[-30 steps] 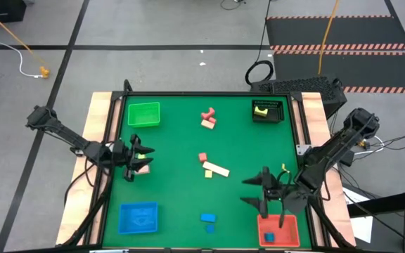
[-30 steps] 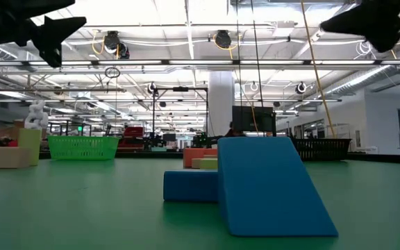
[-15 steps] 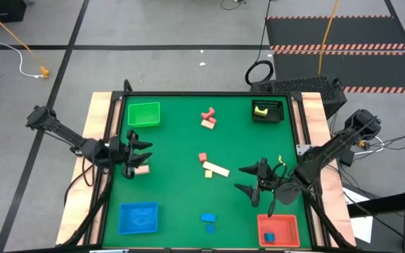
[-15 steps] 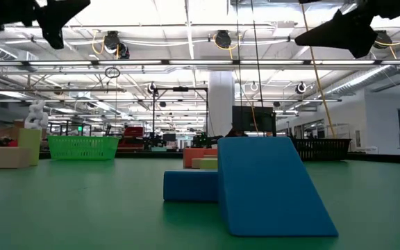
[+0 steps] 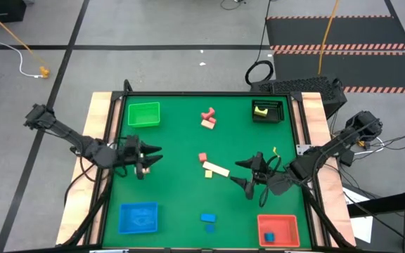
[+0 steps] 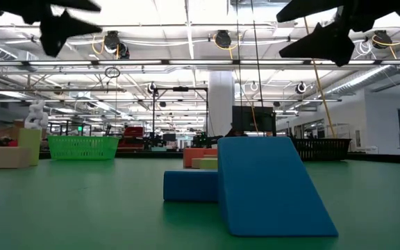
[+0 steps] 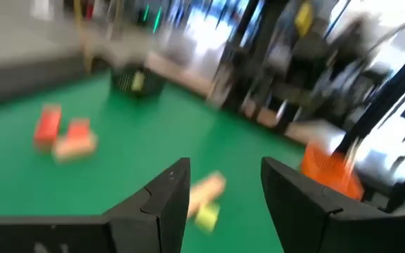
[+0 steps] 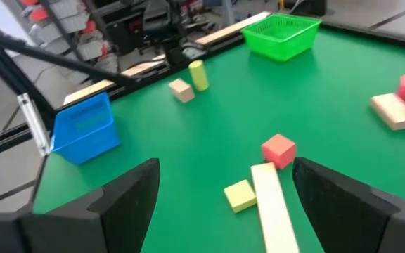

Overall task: Sort & place blocks by color
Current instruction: Put the left green block into the black bin

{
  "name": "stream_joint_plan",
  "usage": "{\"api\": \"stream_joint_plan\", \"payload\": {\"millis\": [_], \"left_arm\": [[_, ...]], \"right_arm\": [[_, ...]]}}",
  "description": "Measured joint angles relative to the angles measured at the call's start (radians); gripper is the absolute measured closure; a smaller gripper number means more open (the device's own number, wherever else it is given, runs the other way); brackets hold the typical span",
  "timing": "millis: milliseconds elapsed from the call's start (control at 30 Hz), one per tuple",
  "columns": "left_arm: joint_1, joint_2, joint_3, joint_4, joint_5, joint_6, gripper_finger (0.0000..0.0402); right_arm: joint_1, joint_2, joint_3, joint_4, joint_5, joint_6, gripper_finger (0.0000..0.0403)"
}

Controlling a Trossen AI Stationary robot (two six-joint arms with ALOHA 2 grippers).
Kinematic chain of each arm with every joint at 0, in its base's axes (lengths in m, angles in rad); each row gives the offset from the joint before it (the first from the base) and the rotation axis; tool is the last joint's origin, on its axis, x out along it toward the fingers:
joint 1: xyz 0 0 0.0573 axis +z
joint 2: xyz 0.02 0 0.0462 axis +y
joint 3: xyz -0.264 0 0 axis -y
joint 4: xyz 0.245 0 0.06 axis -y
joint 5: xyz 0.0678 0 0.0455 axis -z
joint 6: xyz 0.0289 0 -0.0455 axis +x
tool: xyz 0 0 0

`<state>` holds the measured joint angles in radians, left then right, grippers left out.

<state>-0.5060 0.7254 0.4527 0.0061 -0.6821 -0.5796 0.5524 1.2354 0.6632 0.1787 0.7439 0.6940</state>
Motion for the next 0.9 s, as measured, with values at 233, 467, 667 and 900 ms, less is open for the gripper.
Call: {"api": "stream_joint_plan", "payload": {"millis": [233,467,667,900], "left_arm": [[0.000,0.099,0.141,-0.570,0.149,-0.487,0.0225],[0.001,0.160,0.169,-0.945,0.310,-0.842,0.0224],[0.007,0.207,0.162,-1.016,0.315,-0.919,0.0224],[0.067,0.267,0.162,-1.083,0.267,-0.918,0.0224]], "right_arm": [[-0.040,0.000,0.000,0.005,-0.069,-0.028,0.0090],[-0.055,0.000,0.000,0.004,-0.070,-0.056,0.0090],[-0.055,0.000,0.000,0.000,-0.070,-0.099,0.0090],[-0.056,0.000,0.000,-0.004,-0.119,-0.108,0.0090]]}}
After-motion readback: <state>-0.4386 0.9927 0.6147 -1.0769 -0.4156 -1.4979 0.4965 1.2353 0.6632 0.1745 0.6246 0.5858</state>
